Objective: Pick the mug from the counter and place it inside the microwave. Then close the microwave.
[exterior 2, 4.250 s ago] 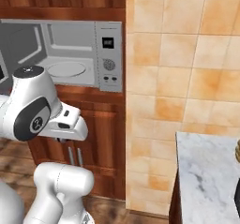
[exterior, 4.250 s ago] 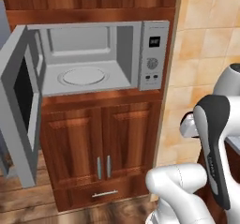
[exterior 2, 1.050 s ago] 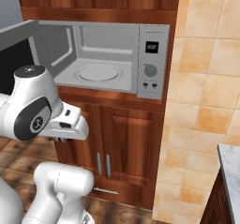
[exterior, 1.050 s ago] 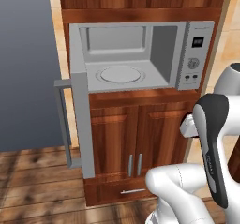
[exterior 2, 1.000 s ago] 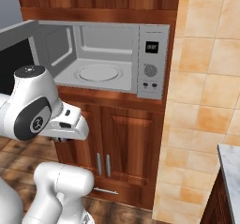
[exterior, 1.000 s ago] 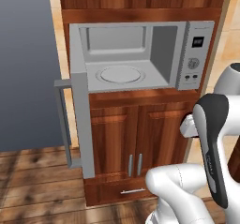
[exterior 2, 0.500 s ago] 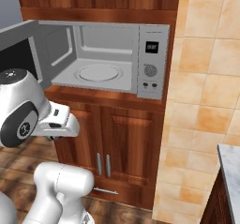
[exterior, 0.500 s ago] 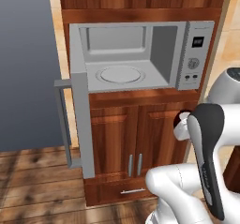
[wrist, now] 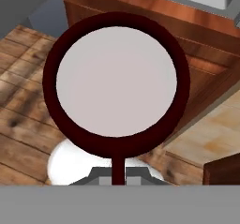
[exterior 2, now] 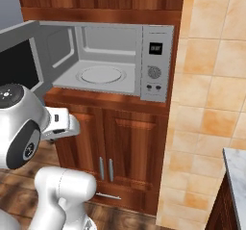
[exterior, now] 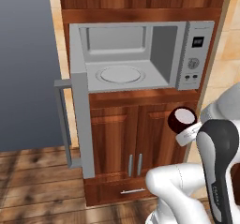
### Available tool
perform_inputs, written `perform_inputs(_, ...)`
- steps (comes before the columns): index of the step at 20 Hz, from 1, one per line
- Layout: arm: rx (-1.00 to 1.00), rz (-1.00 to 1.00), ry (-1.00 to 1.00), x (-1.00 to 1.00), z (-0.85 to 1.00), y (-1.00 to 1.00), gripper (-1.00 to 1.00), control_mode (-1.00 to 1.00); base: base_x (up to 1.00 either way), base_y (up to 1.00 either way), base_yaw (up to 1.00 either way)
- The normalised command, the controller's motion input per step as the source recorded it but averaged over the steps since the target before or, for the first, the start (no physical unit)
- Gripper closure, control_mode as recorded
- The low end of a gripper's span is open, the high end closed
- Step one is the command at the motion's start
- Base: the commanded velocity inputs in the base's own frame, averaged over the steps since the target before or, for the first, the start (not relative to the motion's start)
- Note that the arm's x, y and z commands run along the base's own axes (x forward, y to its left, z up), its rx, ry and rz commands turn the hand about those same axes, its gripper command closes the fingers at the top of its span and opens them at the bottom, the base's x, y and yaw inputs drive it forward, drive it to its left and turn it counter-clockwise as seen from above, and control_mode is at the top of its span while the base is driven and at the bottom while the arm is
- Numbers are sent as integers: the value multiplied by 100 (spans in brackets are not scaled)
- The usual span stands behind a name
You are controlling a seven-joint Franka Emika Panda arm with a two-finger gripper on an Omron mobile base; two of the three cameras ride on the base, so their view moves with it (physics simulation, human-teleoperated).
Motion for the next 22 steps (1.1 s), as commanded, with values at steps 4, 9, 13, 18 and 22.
perform_inputs(4,0,3,-5,25,7,0,100,-100,0,0,0)
perform_inputs(9,3,0,2,15,45,0,100,-100,0,0,0)
perform_inputs(13,7,0,11,29,34,0,100,-100,0,0,0)
perform_inputs(18,1,-3,5,49,10,11,100,-100,0,0,0)
perform_inputs(22,0,-11,0,53,0,26,100,-100,0,0,0)
